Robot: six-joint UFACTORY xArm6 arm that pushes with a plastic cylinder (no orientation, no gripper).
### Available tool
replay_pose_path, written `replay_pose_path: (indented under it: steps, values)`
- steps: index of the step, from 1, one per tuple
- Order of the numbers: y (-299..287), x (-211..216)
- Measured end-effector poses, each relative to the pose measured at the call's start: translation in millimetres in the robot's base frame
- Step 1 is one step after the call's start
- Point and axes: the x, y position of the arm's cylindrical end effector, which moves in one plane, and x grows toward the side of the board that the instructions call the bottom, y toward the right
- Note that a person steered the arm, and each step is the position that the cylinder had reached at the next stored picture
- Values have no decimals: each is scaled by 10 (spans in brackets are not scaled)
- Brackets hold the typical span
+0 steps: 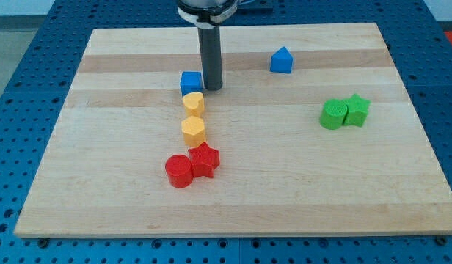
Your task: Move red star along with red circle slightly down and left a bit
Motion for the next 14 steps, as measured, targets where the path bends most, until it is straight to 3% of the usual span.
replay_pose_path:
  steps: [4, 7, 10, 14]
  values:
    - [269, 253]
    - [257, 1280]
    - [51, 1841]
    - [-182, 1774]
